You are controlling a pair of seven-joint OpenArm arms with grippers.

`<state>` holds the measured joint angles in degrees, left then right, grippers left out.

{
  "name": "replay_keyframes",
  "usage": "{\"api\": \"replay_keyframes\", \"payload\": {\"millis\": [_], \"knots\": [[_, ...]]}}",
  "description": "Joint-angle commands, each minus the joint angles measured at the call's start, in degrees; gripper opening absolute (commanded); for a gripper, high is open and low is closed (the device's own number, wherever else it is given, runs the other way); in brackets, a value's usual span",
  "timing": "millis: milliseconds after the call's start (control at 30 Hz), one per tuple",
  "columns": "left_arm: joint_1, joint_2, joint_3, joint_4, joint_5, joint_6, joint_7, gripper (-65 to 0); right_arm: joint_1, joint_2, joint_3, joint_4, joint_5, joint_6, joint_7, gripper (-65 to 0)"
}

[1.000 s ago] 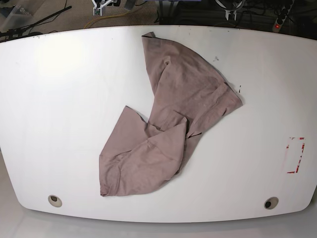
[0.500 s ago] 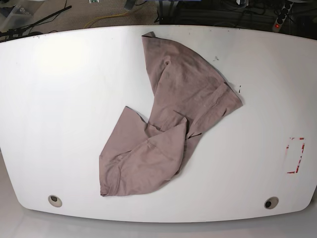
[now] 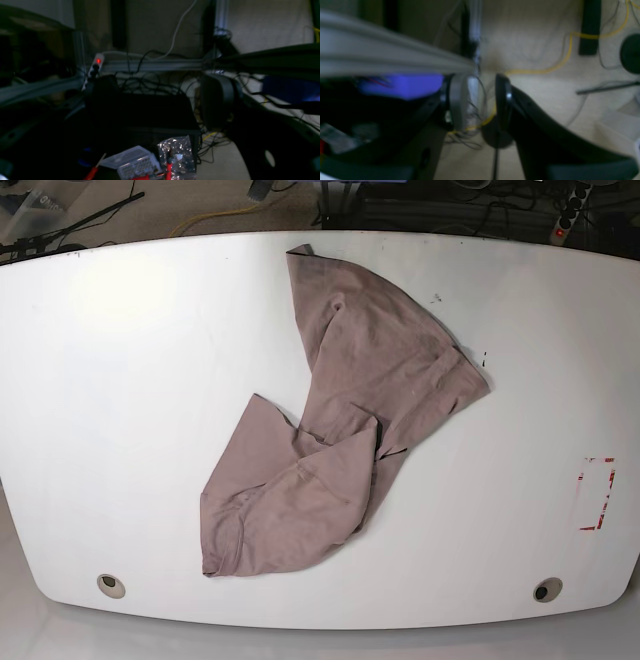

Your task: Fold the T-shirt properly

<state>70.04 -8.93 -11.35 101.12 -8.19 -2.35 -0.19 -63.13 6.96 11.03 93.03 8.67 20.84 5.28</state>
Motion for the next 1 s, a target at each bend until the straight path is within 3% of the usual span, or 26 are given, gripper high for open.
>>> {"api": "replay_keyframes", "payload": {"millis": [0, 133, 333, 667, 867, 967], "knots": [[4.0, 0.0, -1.3, 5.5, -0.1, 0.3, -0.9, -17.1, -4.2, 1.7, 0.4, 5.1, 3.2, 0.0, -0.3, -47.7], [5.0, 0.0, -2.8, 11.4, -0.2, 0.3, -0.9, -17.1, -7.3, 3.6, 0.5, 11.6, 7.6, 0.0, -3.0, -47.7], [5.0, 0.0, -4.5, 13.8, -0.2, 0.3, -0.9, -16.8, -8.5, 3.3, 4.0, 18.0, 10.5, -0.1, -4.0, -47.7], [-7.1, -0.5, -4.2, 13.8, 0.1, 0.3, -0.8, -16.2, 1.9, 3.2, 6.3, 20.0, 10.8, 0.0, -4.5, -47.4], [-15.1, -1.5, -3.1, 13.7, 0.1, 0.2, 0.7, -0.8, 6.0, 2.3, 6.2, 20.3, 10.9, -0.2, -4.6, -47.1], [-19.5, -3.7, -1.0, 13.7, 0.2, 0.2, 5.6, -1.1, 8.0, 0.4, 6.3, 20.4, 10.8, 0.0, -4.6, -46.9]]}}
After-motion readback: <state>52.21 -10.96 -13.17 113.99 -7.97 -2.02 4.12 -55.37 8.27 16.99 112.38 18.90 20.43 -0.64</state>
